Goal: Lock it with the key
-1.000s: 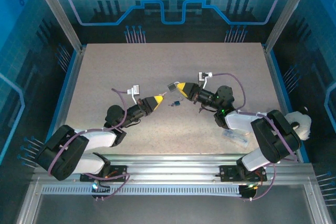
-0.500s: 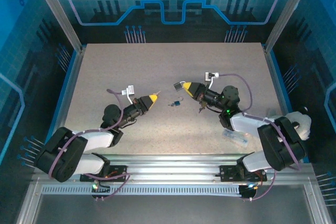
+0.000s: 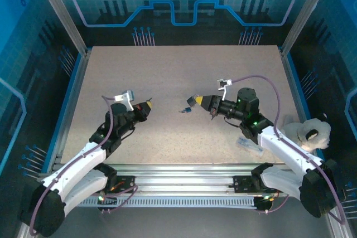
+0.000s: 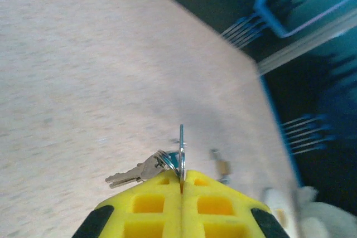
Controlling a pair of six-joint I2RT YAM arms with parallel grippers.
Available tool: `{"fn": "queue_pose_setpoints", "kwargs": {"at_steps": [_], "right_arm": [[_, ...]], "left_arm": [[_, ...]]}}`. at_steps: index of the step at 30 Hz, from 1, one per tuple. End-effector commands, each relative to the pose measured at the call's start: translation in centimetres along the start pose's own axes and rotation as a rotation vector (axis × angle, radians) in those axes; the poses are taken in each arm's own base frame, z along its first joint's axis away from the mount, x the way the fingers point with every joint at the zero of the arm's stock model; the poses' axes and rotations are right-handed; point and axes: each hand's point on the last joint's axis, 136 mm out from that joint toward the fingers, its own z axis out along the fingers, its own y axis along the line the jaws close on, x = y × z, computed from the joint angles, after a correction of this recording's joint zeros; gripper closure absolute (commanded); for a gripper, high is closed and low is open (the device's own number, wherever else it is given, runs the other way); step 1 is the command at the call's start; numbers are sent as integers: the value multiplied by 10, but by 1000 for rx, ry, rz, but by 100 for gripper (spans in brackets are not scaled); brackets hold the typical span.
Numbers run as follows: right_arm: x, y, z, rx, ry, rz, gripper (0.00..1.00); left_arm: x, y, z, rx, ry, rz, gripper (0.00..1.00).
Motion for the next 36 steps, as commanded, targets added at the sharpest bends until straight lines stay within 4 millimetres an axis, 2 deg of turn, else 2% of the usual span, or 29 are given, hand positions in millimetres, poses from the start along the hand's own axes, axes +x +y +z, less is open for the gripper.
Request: {"fn": "queue_pose_setpoints", "kwargs": {"at_steps": [1,6,9,14,20,32,36], "right_arm": [[17,0,1,53,80,-81,100],[38,5,2,133,138,-230,100],[49,8,2,175,172,-313,100],[62,14,5,159,214,-344,100],[70,20,5,146,239,-370,100],[83,23,8,129,273,-388,100],[85,24,11,123,281,-389,100]], "left_arm": [[12,51,2,-271,75,95,100],[14,69,19,-385,118,131,100],[7,74,29,-426,110,166,100],[5,90,44,-522,130,238,100],[17,111,62,-607,207,269,100],[24,126,71,-690,270,264,100],[26,129,72,-700,294,245,90]]}}
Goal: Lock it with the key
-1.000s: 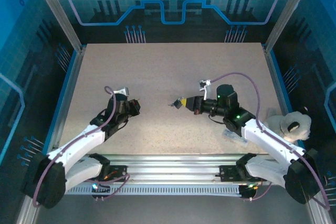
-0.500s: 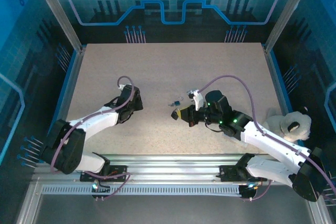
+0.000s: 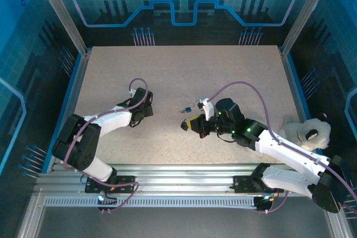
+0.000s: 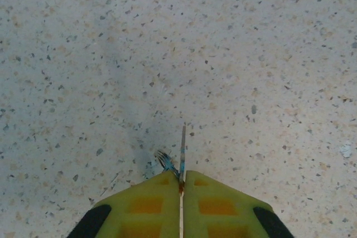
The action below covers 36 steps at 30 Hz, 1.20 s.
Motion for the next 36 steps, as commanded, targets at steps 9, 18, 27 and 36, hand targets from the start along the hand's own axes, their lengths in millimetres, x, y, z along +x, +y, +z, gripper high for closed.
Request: {"fn": "queue_pose_setpoints", "kwargs": {"at_steps": [9,18,27,36], "right_arm": [[-7,16,4,-36,-5,-47,100],[-1,15,11,-29,32,-52,100],[-6,15,43,-47,151,-11,100],[-9,4,90,-32,287,54,100]], "left_arm": [[0,7,6,-48,56,-11,83],[-1,8,-3,-7,33,-53,61],[-19,13,-59,124,-143,-127,22],[-23,39,-90,134,-322,-201,4]]}}
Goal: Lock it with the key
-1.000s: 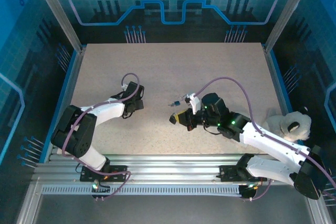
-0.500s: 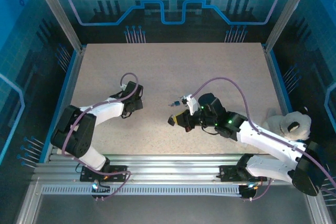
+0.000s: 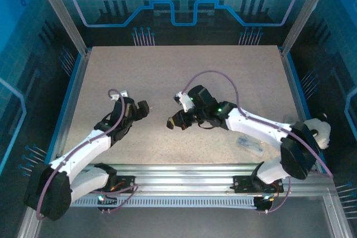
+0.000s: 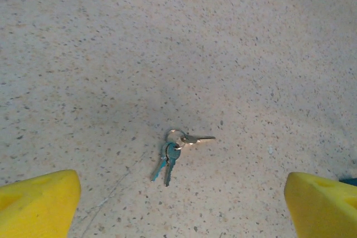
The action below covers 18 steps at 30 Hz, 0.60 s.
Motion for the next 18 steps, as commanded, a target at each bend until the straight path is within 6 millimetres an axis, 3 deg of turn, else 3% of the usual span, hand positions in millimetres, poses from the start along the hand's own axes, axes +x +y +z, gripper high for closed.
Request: {"fn": "queue_pose_setpoints", "kwargs": {"at_steps": [1,13,18], "right_arm": [[-8,5,12,-34,47,13,100],[-38,-21,79,-45,126,114,100],[-44,-46,104,-26,152,167,100]], "left_arm": [[-11,11,-7,-21,-90,-40,4],[-18,23,-18,-46,-162,-70,3],[-19,23,-20,-46,-168,-73,2]]}}
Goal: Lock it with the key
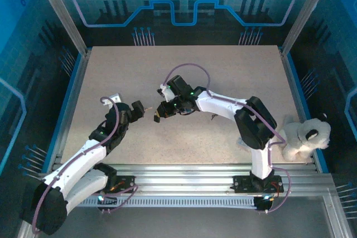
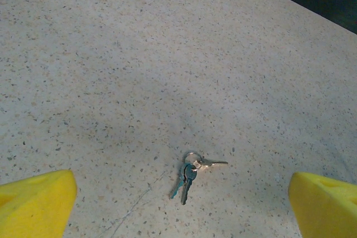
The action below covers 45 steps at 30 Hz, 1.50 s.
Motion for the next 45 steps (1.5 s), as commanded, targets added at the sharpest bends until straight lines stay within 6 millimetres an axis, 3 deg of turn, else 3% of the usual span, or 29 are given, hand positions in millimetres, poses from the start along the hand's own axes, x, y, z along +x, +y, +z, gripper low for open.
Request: {"fn": "queue_pose_setpoints", "kwargs": {"at_steps": [1,9,20,45], "right_arm": [[-12,-10,8,-29,21,60,100],[-33,-21,26,-32,35,72,100],[-43,-27,47,-39,62,101,100],[-35,-44,75,-21,114,149,100]], "left_arm": [[-4,7,-1,-20,-31,-17,2],[-4,6,-1,-14,-33,-24,1],[-4,5,-1,-7,-32,-27,1],[-4,3,-1,5,-31,-30,1]]}}
